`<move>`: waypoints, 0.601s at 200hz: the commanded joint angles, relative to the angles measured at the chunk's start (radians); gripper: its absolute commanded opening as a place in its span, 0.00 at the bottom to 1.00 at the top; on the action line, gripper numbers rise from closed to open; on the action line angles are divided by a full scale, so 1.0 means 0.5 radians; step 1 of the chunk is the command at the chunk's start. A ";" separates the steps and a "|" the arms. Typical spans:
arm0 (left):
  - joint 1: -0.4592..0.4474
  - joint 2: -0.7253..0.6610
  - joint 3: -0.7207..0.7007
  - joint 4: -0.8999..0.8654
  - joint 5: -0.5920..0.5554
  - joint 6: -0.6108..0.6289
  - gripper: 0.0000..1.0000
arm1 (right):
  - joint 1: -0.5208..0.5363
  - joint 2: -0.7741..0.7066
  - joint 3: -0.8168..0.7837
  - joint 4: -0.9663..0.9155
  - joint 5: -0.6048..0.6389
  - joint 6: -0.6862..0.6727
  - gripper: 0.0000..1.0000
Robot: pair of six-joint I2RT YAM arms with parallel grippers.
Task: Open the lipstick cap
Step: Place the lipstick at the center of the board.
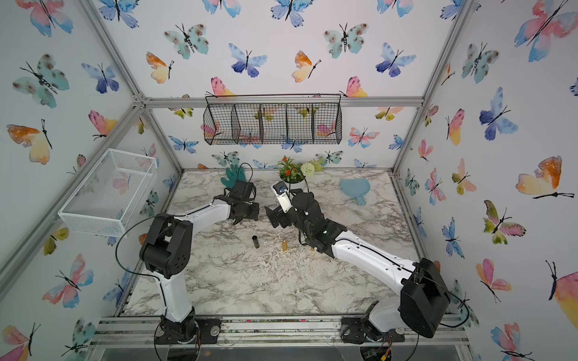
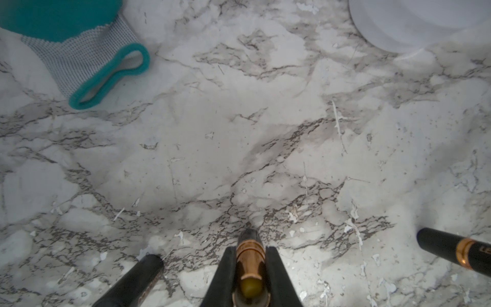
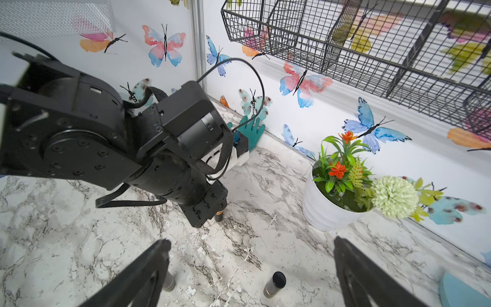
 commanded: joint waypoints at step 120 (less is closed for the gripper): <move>-0.054 -0.055 0.228 -0.279 -0.005 0.032 0.49 | 0.007 -0.071 -0.035 -0.051 0.101 0.023 0.97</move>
